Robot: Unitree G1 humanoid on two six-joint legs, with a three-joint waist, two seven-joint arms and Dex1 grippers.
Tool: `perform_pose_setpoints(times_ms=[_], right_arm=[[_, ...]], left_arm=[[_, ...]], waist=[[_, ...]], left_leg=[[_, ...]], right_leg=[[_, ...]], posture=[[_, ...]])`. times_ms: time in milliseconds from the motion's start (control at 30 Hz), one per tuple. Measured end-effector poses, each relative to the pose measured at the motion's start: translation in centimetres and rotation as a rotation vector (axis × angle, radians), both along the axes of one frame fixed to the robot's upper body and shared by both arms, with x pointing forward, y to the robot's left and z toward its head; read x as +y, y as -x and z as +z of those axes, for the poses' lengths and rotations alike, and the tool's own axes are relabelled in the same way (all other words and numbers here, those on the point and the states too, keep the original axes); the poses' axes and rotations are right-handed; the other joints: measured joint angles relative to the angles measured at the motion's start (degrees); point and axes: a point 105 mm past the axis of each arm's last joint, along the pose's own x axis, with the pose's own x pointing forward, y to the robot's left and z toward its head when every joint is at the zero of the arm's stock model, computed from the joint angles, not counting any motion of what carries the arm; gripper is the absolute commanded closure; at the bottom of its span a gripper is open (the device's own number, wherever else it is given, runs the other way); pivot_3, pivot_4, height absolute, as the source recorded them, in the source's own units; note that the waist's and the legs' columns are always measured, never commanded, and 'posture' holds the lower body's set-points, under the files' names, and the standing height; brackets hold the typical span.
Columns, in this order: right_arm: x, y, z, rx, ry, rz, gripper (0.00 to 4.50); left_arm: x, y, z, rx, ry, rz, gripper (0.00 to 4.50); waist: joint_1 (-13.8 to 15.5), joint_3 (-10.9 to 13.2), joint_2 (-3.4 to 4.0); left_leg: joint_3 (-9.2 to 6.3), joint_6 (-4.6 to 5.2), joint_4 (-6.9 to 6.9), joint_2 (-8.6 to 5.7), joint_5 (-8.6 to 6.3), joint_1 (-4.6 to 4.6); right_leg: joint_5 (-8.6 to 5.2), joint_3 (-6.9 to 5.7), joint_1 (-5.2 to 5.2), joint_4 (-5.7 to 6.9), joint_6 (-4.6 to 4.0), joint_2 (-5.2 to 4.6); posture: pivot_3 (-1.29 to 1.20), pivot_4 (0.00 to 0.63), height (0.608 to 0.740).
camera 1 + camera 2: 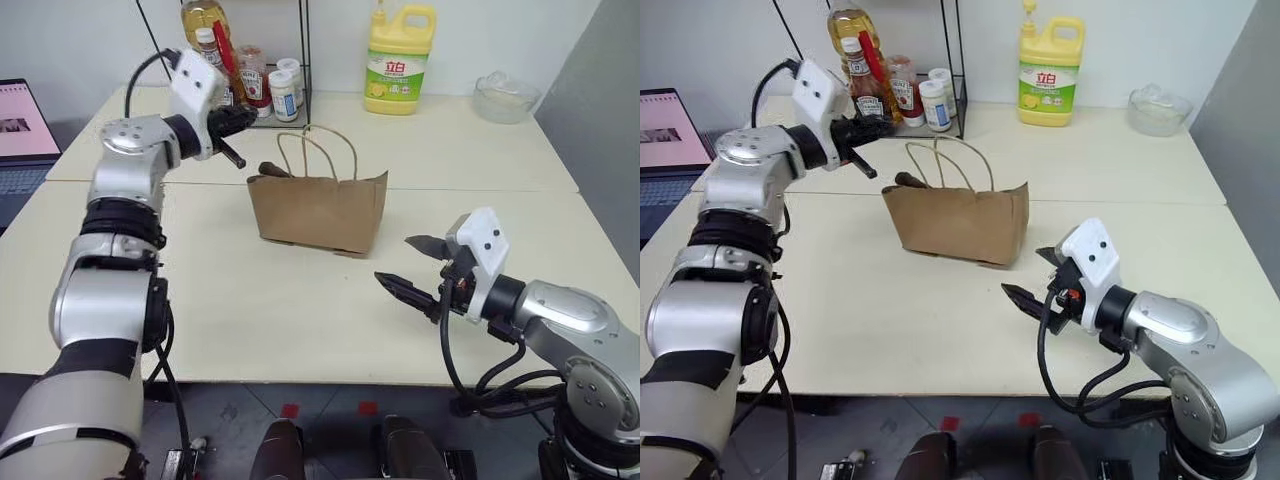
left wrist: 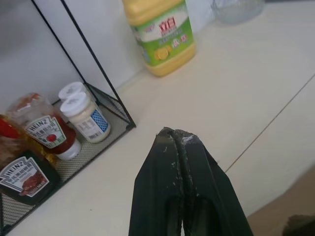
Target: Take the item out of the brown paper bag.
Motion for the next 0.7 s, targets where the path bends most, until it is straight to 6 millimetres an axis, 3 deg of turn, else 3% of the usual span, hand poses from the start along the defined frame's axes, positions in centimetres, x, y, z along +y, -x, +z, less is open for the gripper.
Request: perform_pose_setpoints(times_ms=[133,267,567,700], right_arm=[[-0.2,0.3,-0.4,0.003,0.008,-0.022,0.38],[-0.6,0.8,-0.9,0.019,0.024,-0.022,0.38],[-1.8,2.4,-0.7,-0.019,0.07,0.053,0.38],[-2.1,3.0,-0.5,-0.037,0.089,0.096,0.38]], left_arm=[[-1.1,0.1,-3.0,0.103,-0.066,-0.065,4.46],[-1.8,1.5,-3.8,0.187,-0.109,-0.225,4.46],[0.7,5.8,-4.4,0.418,-0.216,-0.477,4.46],[1.4,7.3,-6.4,0.502,-0.276,-0.521,4.46]], waist=[[-0.3,0.0,0.0],[-0.5,0.0,0.0],[-1.2,0.0,0.0],[-1.3,0.0,0.0]], left_leg=[[-0.02,-0.11,0.0,0.02,0.06,-0.15],[-0.02,-0.15,0.0,0.02,0.08,-0.16],[-0.05,-0.01,0.01,0.03,0.02,-0.16],[-0.07,0.0,0.02,0.05,0.02,-0.14]], right_leg=[[0.0,-0.03,-0.14,0.01,0.0,0.01],[0.0,-0.05,-0.13,0.01,0.0,0.01],[0.0,-0.08,-0.09,0.03,0.0,0.01],[0.0,-0.07,-0.06,0.06,0.01,0.0]], posture=[[0.0,0.15,0.74],[0.0,0.15,0.74],[0.0,0.15,0.74],[0.0,0.15,0.74]])
